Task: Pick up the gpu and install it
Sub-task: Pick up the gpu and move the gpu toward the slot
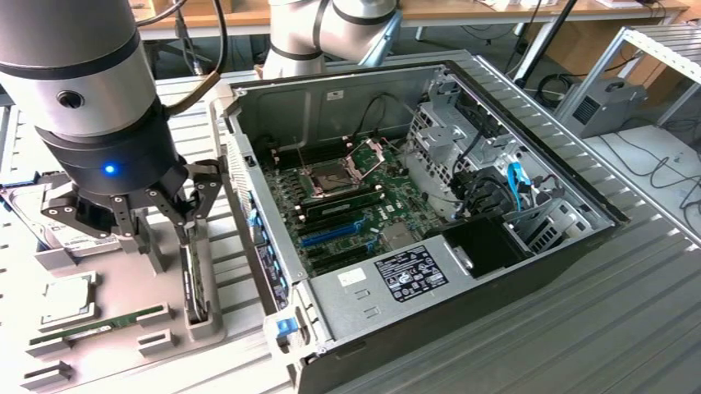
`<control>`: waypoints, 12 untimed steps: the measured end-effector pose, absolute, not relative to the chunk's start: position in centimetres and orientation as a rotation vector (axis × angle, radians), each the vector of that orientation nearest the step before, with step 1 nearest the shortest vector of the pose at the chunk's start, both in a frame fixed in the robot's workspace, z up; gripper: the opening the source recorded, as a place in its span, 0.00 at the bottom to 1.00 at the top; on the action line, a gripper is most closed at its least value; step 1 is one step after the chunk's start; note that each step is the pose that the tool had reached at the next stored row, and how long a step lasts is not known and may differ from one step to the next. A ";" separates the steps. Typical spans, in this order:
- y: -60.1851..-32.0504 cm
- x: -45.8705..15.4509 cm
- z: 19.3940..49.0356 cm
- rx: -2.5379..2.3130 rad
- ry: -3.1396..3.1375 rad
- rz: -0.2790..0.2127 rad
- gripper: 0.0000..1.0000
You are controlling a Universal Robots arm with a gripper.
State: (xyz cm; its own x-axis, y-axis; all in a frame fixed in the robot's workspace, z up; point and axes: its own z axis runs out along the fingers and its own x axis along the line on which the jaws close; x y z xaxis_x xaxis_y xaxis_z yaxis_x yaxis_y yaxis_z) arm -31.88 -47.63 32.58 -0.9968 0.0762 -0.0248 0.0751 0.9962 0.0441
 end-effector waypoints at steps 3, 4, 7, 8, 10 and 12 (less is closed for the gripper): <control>-47.6 -32.0 32.5 0.118 3.112 0.067 0.44; -47.6 -32.0 32.4 0.118 3.112 0.067 0.44; -47.6 -32.0 32.3 0.118 3.112 0.067 0.44; -47.6 -32.1 32.3 0.118 3.112 0.067 0.44; -47.6 -32.1 32.2 0.118 3.112 0.067 0.44; -47.6 -32.2 32.1 0.118 3.112 0.067 0.44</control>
State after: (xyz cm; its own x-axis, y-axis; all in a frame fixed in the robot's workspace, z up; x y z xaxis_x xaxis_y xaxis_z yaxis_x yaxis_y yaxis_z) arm -32.16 -47.63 32.13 -0.9968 0.0762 -0.0248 0.0750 0.9962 0.0441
